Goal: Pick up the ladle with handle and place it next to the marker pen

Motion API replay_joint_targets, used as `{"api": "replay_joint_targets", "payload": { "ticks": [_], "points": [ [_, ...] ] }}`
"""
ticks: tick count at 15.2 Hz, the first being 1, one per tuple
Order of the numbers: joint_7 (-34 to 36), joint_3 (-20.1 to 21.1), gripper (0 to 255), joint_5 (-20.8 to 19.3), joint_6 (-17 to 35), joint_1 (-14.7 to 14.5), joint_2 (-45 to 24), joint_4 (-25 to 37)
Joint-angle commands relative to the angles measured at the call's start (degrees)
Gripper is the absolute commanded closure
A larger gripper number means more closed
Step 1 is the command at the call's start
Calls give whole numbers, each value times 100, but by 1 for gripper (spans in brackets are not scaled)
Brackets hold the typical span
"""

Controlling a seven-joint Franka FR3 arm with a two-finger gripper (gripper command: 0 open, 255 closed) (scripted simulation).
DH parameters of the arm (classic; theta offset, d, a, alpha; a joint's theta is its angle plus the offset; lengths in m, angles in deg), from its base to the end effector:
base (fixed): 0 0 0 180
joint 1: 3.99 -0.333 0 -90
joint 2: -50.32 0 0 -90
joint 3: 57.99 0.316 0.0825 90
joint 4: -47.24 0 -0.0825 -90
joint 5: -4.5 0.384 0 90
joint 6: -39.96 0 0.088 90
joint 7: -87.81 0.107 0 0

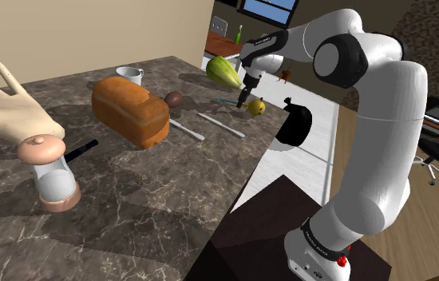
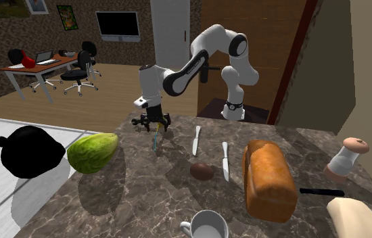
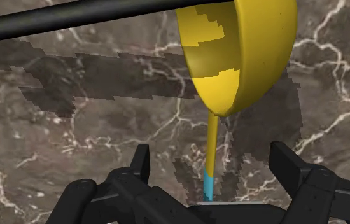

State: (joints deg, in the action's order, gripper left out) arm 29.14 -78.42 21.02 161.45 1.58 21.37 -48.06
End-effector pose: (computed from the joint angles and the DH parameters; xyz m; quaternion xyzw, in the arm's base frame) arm 0.6216 -0.2585 0.3281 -0.9733 -0.2266 -0.0216 0.0307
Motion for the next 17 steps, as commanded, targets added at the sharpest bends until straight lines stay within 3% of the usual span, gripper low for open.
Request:
{"api": "replay_joint_targets", "payload": {
  "ticks": [1, 5, 6, 17],
  "points": [
    [-2, 2, 0, 4, 14, 0, -5, -7],
    [-2, 2, 0, 3, 13, 0, -5, -6],
    [-2, 2, 255, 3, 13, 0, -5, -6],
    [27, -18, 255, -33, -104, -10, 65, 45]
  ]
}}
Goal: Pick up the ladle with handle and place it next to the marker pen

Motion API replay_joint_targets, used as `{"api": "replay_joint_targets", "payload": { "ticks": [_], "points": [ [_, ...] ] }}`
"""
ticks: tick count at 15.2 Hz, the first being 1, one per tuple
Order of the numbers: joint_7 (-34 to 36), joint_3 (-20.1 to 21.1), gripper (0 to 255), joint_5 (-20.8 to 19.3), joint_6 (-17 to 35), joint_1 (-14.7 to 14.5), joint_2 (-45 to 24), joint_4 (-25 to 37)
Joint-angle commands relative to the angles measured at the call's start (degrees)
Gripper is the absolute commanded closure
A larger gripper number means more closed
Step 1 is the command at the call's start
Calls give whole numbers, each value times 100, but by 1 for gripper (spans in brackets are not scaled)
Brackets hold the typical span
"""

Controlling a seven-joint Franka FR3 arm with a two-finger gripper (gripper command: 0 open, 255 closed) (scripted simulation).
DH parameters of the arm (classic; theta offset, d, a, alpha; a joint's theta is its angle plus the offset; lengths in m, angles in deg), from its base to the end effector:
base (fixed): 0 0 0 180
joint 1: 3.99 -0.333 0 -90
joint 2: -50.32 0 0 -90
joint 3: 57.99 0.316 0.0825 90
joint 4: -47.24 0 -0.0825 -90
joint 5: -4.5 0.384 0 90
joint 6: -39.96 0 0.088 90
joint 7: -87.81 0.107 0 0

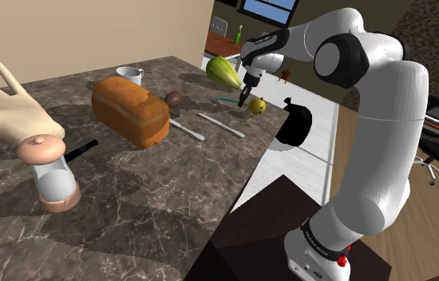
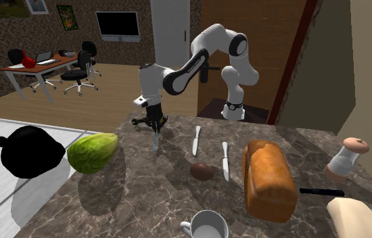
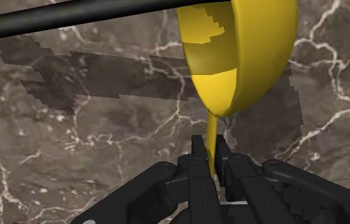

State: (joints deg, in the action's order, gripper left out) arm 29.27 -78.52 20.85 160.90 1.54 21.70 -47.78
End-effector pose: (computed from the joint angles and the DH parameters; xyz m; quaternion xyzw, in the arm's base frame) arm 0.6217 -0.2587 0.3334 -0.9733 -0.2266 -0.0219 0.0305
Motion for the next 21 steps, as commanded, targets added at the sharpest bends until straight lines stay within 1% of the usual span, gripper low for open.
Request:
{"api": "replay_joint_targets", "payload": {
  "ticks": [1, 11, 21],
  "points": [
    [28, -18, 255, -33, -109, -10, 66, 46],
    [162, -94, 255, -189, -732, -36, 353, 408],
    [275, -142, 255, -295, -1409, -25, 530, 927]
  ]
}}
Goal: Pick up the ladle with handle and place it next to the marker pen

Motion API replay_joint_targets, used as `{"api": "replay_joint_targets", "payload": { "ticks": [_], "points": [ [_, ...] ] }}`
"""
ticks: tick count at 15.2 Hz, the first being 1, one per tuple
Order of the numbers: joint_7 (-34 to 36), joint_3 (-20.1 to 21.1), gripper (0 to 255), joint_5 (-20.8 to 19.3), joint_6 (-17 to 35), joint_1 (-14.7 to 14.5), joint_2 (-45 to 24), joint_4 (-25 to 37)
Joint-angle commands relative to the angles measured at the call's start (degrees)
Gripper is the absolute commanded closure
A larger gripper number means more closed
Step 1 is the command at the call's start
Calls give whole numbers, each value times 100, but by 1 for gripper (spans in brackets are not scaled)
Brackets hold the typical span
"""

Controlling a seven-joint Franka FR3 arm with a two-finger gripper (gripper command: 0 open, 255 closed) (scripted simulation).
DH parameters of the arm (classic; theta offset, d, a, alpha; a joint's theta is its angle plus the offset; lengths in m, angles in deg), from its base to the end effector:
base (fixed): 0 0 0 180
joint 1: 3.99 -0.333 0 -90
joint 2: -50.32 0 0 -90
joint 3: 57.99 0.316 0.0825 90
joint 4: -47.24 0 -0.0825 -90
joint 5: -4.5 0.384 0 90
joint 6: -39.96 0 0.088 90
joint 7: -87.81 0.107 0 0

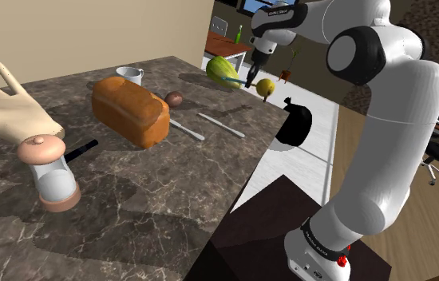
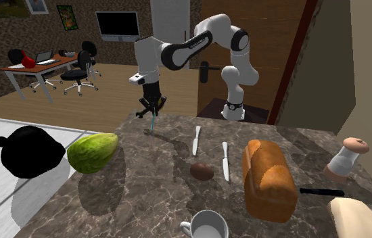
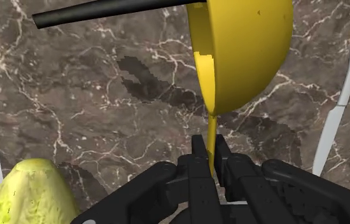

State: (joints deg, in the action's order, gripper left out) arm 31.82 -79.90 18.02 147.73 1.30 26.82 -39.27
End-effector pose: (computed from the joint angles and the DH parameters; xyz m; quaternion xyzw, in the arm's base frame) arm 0.6214 -0.2591 0.4417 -0.9733 -0.2266 -0.0219 0.0306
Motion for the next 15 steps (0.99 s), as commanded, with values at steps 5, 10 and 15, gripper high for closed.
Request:
{"api": "replay_joint_targets", "payload": {
  "ticks": [5, 10, 15],
  "points": [
    [67, -20, 255, -44, -453, 20, 58, 403],
    [416, 18, 255, -245, -294, -335, 601, -231],
    [1055, 180, 255, -546, 59, -842, 1368, -1236]
  ]
}}
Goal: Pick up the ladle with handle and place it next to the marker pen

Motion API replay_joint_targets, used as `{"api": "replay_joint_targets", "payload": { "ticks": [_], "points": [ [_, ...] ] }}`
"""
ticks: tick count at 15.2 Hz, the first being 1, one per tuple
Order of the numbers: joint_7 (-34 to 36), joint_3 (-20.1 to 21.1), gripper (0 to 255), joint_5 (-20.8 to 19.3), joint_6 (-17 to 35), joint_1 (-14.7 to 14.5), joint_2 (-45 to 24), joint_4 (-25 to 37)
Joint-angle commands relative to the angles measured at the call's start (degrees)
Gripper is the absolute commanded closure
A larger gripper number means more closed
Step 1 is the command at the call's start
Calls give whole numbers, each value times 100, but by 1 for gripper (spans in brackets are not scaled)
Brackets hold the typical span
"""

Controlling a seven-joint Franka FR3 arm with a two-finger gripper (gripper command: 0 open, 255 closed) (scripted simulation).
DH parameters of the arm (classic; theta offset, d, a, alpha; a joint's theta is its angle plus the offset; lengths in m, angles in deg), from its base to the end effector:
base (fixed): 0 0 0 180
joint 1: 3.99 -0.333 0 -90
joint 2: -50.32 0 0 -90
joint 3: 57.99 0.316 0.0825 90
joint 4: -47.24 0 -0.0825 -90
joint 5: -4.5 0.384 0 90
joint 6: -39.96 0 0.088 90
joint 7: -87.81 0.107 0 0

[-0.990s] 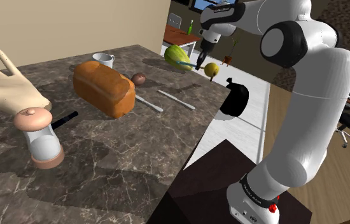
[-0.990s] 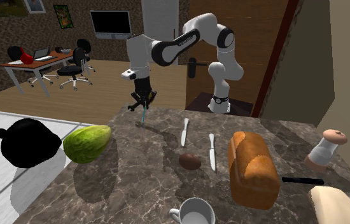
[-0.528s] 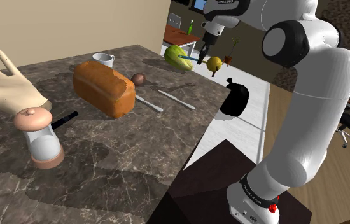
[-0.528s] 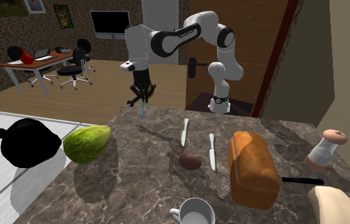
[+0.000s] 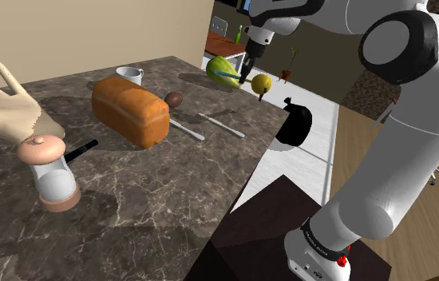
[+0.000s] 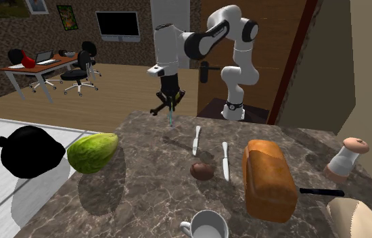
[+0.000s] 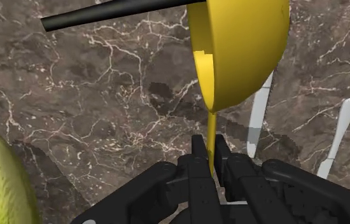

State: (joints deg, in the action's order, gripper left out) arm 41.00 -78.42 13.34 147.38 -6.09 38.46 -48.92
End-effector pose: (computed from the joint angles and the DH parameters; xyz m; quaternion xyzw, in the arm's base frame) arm 0.5984 -0.1699 0.4846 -0.9732 -0.2269 -0.0218 0.0308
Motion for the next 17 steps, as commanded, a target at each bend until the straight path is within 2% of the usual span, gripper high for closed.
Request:
{"api": "replay_joint_targets", "payload": {
  "ticks": [1, 9, 17],
  "points": [
    [273, 73, 255, -131, 150, -195, 341, -442],
    [1405, 536, 255, -452, 477, -802, 1230, -1522],
    [2548, 1127, 255, -569, 658, -1314, 1760, -2148]
  ]
}}
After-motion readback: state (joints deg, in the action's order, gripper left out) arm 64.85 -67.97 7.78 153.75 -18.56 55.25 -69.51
